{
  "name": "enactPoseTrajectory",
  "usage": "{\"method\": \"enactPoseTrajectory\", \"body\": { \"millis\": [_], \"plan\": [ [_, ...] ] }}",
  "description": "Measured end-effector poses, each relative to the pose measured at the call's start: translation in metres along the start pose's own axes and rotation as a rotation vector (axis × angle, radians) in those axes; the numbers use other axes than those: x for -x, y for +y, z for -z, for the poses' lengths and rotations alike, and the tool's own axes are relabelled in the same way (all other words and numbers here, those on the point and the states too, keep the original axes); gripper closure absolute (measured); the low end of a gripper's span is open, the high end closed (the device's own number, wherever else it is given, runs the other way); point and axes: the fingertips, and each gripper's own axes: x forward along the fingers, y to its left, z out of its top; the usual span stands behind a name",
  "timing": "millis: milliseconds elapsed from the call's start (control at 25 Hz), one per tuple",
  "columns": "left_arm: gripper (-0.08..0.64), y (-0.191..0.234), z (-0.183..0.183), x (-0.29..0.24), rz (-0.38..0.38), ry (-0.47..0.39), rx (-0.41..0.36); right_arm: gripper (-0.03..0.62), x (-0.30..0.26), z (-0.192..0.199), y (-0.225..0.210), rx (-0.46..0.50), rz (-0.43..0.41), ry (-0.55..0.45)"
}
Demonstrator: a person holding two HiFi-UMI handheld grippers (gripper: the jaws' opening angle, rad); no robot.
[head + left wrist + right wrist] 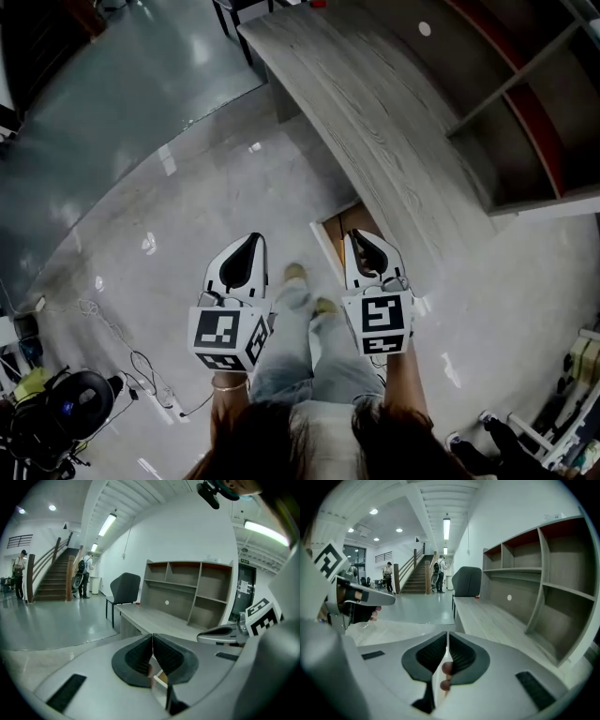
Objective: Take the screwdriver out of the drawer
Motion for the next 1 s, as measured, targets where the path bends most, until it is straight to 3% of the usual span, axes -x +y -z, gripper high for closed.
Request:
{"method": "enactPoseTrajectory", "body": {
  "millis": [1000],
  "plan": [
    [0.541,0.011,0.091,-0.083,0.112,0.159,0.049,0.563,-0.071,0.110,-0.011,-0.065,0.027,0.207]
  ]
}}
